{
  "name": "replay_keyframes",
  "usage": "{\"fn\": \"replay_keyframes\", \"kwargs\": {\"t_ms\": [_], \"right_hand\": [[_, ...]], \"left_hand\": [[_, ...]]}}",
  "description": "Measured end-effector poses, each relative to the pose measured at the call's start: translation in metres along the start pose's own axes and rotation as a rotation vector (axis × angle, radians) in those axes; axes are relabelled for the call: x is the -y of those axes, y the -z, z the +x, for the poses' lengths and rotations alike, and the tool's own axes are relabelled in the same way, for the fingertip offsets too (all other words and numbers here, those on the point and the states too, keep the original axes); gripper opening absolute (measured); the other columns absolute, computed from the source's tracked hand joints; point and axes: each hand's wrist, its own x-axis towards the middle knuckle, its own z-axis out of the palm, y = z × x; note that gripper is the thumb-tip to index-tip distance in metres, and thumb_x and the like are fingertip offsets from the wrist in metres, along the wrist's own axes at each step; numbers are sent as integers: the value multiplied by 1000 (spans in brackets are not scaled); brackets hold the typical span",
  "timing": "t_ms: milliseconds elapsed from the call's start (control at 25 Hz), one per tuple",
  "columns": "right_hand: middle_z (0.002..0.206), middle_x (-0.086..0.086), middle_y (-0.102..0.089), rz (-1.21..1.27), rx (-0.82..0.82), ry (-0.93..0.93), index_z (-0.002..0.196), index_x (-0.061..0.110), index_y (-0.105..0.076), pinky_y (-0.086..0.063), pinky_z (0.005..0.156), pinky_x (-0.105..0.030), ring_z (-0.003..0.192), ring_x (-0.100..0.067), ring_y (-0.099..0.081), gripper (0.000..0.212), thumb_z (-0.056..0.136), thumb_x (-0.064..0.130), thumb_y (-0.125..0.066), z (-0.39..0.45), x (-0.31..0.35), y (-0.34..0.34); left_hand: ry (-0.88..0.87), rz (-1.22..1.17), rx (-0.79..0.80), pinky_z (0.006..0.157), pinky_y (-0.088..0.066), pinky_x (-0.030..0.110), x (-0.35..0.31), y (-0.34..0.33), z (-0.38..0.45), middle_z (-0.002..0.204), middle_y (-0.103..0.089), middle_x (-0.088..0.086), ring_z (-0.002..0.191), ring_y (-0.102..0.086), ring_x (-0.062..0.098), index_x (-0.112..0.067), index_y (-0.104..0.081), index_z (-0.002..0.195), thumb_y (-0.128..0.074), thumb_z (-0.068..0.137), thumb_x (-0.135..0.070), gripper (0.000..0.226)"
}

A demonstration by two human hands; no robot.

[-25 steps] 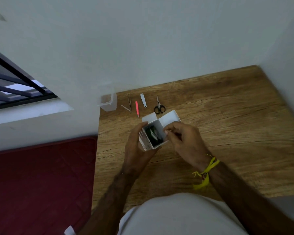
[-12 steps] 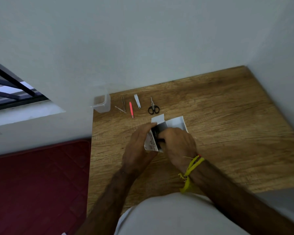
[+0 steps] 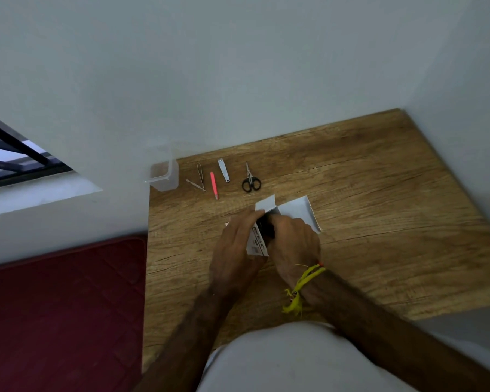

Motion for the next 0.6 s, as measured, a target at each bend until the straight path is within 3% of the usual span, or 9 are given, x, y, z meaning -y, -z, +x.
{"fn": "replay_keyframes", "kwargs": {"t_ms": [200, 400, 480, 600], "right_hand": [[121, -4, -65, -46, 44, -37, 119, 18, -62, -52, 84, -34, 108, -22, -64, 24, 96, 22, -60, 8, 0, -4], [117, 3, -65, 34, -2, 45, 113, 25, -69, -50, 83, -29, 107, -17, -62, 20, 94, 29, -63, 2, -3, 6], [118, 3, -58, 48, -68, 76, 109, 24, -70, -49, 80, -28, 106, -16, -60, 19, 92, 31, -65, 2, -3, 12], [112, 5, -55, 203, -164, 81, 93, 23, -70, -50, 75, -27, 105, -14, -56, 9, 86, 27, -72, 2, 0, 19]], "left_hand": [[-47, 9, 36, 107, -37, 30, 4, -4, -2, 139, -56, 12, 131, -43, 13, -21, -39, 140, -88, 73, -23, 82], [72, -26, 14, 103, -37, 27, 3, -3, 3, 142, -53, 6, 128, -35, -2, -27, -38, 141, -86, 75, -25, 82], [124, -80, -5, 104, -39, 26, 7, -1, 2, 145, -49, -3, 130, -38, -1, -29, -39, 143, -86, 75, -31, 82], [229, -187, -14, 101, -38, 17, 9, 2, 2, 146, -35, -31, 131, -39, -6, -37, -30, 147, -86, 72, -42, 93]]}}
